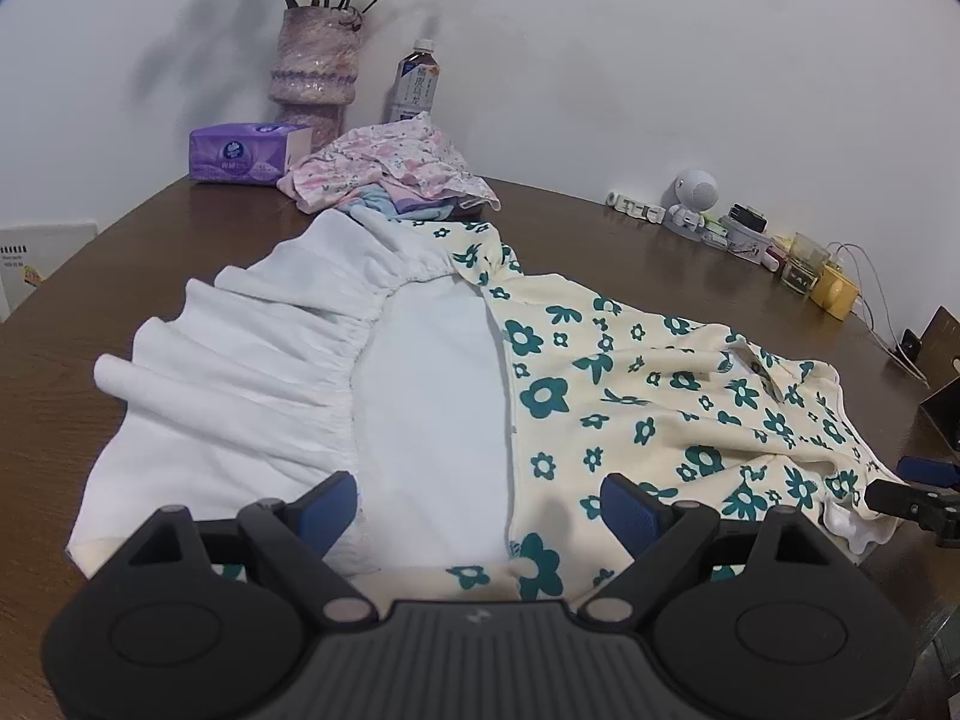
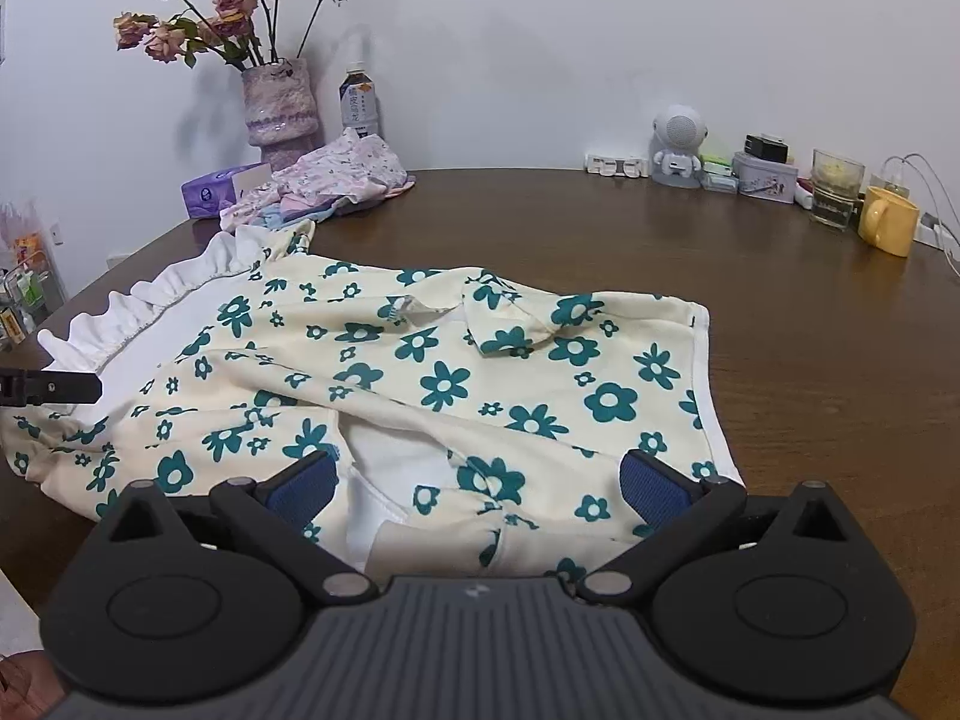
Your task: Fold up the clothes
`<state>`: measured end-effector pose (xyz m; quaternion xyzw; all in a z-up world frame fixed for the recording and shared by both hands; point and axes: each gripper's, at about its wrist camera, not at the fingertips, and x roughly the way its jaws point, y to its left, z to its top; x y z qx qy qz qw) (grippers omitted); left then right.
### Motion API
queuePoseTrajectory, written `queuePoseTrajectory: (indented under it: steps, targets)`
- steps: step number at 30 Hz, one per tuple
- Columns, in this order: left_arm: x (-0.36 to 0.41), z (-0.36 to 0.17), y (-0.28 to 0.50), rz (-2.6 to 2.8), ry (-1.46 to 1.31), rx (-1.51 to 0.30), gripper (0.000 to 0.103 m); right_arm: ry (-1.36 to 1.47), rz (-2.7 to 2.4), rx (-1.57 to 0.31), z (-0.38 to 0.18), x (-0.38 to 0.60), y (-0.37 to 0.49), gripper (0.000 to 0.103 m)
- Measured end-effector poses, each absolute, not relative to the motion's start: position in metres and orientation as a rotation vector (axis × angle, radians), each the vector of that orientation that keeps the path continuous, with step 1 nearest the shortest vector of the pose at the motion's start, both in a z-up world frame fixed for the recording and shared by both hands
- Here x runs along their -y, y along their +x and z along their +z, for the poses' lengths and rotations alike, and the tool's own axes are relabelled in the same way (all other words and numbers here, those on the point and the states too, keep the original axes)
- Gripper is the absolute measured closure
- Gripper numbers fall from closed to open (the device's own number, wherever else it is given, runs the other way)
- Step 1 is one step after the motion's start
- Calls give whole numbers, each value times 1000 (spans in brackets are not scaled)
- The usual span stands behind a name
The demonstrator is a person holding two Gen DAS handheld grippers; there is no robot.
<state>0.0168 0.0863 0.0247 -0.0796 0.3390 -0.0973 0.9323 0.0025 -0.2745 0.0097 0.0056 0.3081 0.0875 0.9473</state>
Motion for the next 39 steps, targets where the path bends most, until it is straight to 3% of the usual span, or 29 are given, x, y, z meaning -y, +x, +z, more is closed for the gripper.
queuePoseTrajectory:
  steps: [32,35,39]
  targets:
    - [-89,31,38,-173,-189,-754,15,79,68,-634,26,311,2,1]
    - [-89,33,42,-171,-187,-748,15,83,54,-645,28,323,6,8]
    - [-87,33,52,-166,-186,-748,15,92,59,-696,29,339,19,31]
